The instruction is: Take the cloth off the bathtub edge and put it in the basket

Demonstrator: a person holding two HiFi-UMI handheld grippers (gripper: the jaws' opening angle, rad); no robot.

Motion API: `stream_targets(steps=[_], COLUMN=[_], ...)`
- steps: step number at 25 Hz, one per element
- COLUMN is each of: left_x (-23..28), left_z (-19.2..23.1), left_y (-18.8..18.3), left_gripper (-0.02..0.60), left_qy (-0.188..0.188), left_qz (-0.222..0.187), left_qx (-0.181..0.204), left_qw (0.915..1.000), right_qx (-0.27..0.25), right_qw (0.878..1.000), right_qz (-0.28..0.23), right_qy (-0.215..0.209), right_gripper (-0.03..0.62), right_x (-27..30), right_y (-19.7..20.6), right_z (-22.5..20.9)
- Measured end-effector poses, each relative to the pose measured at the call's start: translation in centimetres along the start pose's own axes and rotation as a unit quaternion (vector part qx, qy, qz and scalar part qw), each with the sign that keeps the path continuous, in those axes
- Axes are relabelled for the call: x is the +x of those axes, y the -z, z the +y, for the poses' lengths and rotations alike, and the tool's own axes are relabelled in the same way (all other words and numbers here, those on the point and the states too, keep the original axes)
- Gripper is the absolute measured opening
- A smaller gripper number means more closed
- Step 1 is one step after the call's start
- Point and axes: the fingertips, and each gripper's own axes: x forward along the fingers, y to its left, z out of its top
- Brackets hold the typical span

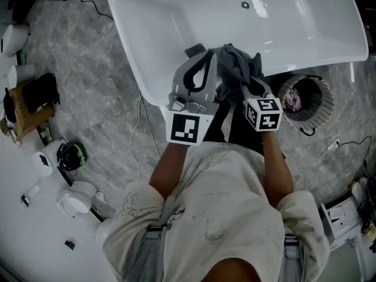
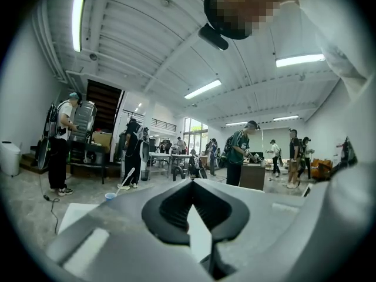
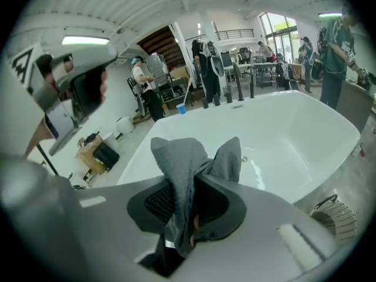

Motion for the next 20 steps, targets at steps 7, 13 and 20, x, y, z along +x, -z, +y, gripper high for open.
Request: stream_targets(steps=[7, 13, 20], left_x=[-0.7, -0.5, -0.8], left_z=[-0.1, 0.7, 0.6], left_y=[-2.5, -6.9, -11.1], left_gripper=[-0.003, -0.003, -0.003], left_qy=[0.0, -0.007, 0.002], left_qz=[-0.016, -0.054, -0.092], left_qx=[0.015, 0.027, 0.038], left_qw=[0.9998, 0.9981, 0.995], right_qx=[-0.021, -0.043, -0.083], right_qw=[0.995, 0.981, 0.952], right_qz=[-0.095, -0.19, -0.292], right_qy=[-0.008, 0.006, 0.034], right_gripper=[0.069, 0.069, 0.069], right_x=[-5.4, -10.8, -18.2], right_y=[-8.7, -16.5, -23.9], right_z=[1.8, 2.2, 3.4])
